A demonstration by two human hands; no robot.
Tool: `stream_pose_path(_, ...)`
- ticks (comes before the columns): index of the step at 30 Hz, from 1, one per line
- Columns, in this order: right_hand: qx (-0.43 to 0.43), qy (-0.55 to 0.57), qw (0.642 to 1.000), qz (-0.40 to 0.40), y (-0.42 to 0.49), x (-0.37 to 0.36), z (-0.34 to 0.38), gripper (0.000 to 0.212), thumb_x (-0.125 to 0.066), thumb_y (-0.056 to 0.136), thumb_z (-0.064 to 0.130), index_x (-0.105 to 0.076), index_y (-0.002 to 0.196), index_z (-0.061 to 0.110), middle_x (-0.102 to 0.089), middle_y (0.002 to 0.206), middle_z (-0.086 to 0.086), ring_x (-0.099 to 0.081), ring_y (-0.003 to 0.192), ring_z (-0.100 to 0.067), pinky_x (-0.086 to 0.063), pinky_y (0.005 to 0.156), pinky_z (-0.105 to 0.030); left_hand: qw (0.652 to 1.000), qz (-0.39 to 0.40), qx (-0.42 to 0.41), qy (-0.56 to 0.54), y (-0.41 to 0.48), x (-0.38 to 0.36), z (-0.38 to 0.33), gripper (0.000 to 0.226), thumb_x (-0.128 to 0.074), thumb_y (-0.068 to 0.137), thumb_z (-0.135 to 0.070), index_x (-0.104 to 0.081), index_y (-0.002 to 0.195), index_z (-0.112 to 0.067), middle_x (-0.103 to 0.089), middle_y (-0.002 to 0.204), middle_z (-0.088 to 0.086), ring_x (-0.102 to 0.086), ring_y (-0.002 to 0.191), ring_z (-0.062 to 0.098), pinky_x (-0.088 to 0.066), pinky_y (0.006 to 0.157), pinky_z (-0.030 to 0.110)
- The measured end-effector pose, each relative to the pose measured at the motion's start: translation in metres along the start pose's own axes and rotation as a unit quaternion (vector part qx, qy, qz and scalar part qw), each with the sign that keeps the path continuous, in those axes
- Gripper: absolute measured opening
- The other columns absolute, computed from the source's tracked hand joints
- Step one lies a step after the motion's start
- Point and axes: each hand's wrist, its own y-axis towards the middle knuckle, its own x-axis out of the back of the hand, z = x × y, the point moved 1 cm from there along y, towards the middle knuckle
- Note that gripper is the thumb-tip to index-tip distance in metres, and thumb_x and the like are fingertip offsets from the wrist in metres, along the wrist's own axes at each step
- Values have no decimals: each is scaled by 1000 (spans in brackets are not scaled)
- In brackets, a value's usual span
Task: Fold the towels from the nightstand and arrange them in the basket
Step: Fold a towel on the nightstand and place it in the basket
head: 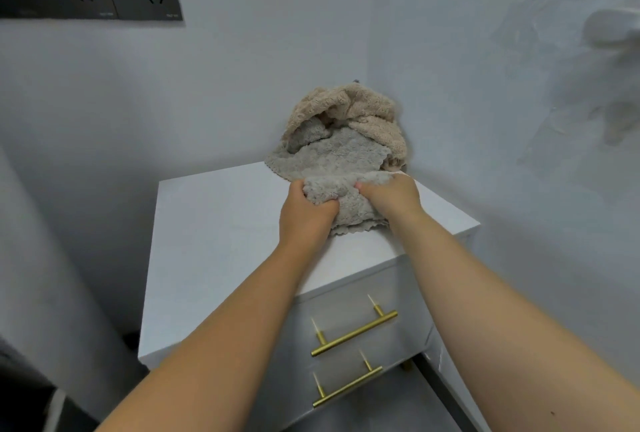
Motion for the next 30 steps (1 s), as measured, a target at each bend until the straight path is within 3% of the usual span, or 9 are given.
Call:
stream_pose_path(3,23,-83,996,-26,-15,20,-1,36,-73,80,28,-62,108,8,-65,106,-7,-61,102,-29,-50,83,-34,999,9,4,30,-19,-12,-6,31,-65,82,-19,-46,105,-25,-56,93,-9,-58,89,16,-49,81,31)
stream_pose_path(5,32,-154,987,-40,-26,38,-2,43,-69,83,33,-55,114,7,-62,111,-9,-58,106,-30,-43,77,-30,999,16,6,44,-35,-24,-14,29,-65,83,-19,-45,104,-23,-55,95,-6,-56,89,18,-48,79,30)
stream_pose_path(10,63,-310,946,-66,-60,86,-8,41,-57,92,35,-42,117,6,-58,116,-13,-56,104,-32,-39,71,-33,998,19,5,58,-84,-63,-30,24,-60,83,-15,-44,101,-19,-52,86,-7,-53,79,16,-46,68,29)
stream_pose_path(13,84,-426,898,-62,-84,118,-22,32,-51,96,27,-40,118,7,-58,112,-12,-57,98,-32,-35,65,-33,998,28,38,31,-119,-96,-23,18,-57,84,-16,-50,100,-12,-55,83,-6,-56,76,13,-45,62,27)
stream_pose_path(17,92,-548,831,-16,-110,145,-52,32,-47,94,15,-39,124,7,-55,120,-15,-57,106,-34,-35,68,-33,984,23,174,-29,-162,-139,5,17,-55,81,-9,-62,97,-8,-67,92,10,-65,84,28,-52,66,33)
stream_pose_path(20,99,-606,789,22,-129,163,-78,33,-49,91,10,-39,122,6,-53,118,-14,-58,104,-35,-36,68,-34,969,32,231,-78,-198,-161,32,28,-62,78,-10,-62,106,-6,-68,100,12,-65,91,30,-51,69,32)
stream_pose_path(23,126,-641,755,55,-149,179,-108,30,-51,89,6,-41,117,5,-52,114,-14,-60,94,-34,-35,62,-34,952,72,281,-100,-232,-177,58,31,-67,76,-10,-63,107,-10,-68,103,11,-66,94,29,-56,81,40)
stream_pose_path(30,142,-678,716,83,-175,210,-158,25,-51,87,3,-44,111,6,-52,109,-13,-62,85,-31,-30,53,-34,927,121,348,-67,-266,-201,70,38,-67,76,-5,-60,114,-10,-66,108,12,-64,96,30,-56,83,42)
